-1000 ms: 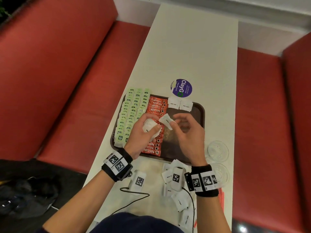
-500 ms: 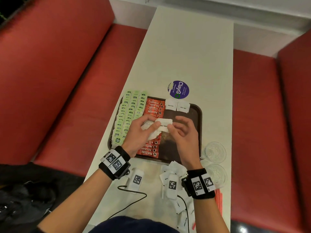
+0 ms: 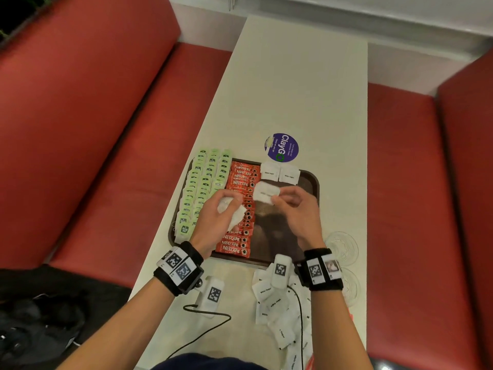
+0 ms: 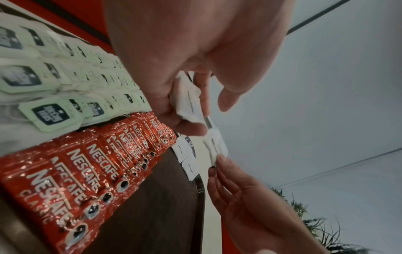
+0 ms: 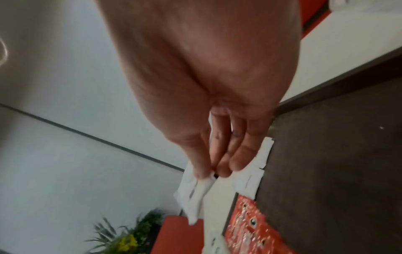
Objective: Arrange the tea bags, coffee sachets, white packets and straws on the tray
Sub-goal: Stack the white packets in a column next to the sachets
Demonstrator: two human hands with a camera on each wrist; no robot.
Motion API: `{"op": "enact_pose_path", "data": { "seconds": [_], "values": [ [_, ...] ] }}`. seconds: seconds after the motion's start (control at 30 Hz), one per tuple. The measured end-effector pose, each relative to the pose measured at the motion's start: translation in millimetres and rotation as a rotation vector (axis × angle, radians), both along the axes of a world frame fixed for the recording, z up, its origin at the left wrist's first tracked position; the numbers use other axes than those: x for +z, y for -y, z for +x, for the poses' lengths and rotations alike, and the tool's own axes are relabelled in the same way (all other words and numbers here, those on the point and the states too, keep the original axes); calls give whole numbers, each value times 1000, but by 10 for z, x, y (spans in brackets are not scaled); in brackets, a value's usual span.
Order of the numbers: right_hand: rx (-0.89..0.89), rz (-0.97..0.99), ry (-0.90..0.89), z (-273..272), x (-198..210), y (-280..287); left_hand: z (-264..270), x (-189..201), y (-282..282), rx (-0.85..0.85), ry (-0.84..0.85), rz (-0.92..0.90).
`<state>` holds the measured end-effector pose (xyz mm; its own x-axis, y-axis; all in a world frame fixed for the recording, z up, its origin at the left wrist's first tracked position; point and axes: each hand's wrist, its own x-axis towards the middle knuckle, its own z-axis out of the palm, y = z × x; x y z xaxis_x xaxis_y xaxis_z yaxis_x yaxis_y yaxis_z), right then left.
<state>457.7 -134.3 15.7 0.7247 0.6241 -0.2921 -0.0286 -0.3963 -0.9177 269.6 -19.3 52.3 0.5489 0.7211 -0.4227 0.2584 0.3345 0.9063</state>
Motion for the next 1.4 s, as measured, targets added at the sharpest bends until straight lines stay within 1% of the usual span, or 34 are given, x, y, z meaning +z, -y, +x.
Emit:
{"op": "enact_pose_path", "data": {
  "seconds": [0.07, 0.13, 0.3, 0.57, 0.83, 0.97, 1.07, 1.13, 1.2, 1.27, 1.33, 1.4],
  "values": [
    [-111, -47, 94, 178, -130, -111, -25, -20, -30, 38, 27, -101],
    [-158, -88, 150, 336, -267, -231, -53, -21, -49, 57, 47, -159],
    [-89, -154, 205, 497, -552, -495, -111, -25, -54, 68, 54, -146],
    [-95, -208, 258, 533, -834, -677, -167, -7, -55, 78, 60, -109],
    [-135, -278, 365, 501, -883, -736, -184, -37, -38, 57, 82, -94],
    [-119, -346, 434, 488, -843, -779, -187, -32, -43, 52, 98, -90],
    [-125, -380, 444, 474, -810, -781, -184, -27, -46, 59, 115, -102],
    [-151, -361, 449, 445, -756, -768, -186, -29, -46, 69, 133, -120],
    [-173, -278, 430, 382, -649, -758, -188, -37, -43, 73, 155, -120],
    [-171, -177, 341, 257, -419, -711, -178, -43, -29, 74, 190, -128],
    [-115, -120, 207, 76, -145, -609, -162, -55, -12, 71, 231, -131],
    [-25, -76, 11, -120, 44, -463, -143, -55, 2, 68, 261, -116]
  ]
}}
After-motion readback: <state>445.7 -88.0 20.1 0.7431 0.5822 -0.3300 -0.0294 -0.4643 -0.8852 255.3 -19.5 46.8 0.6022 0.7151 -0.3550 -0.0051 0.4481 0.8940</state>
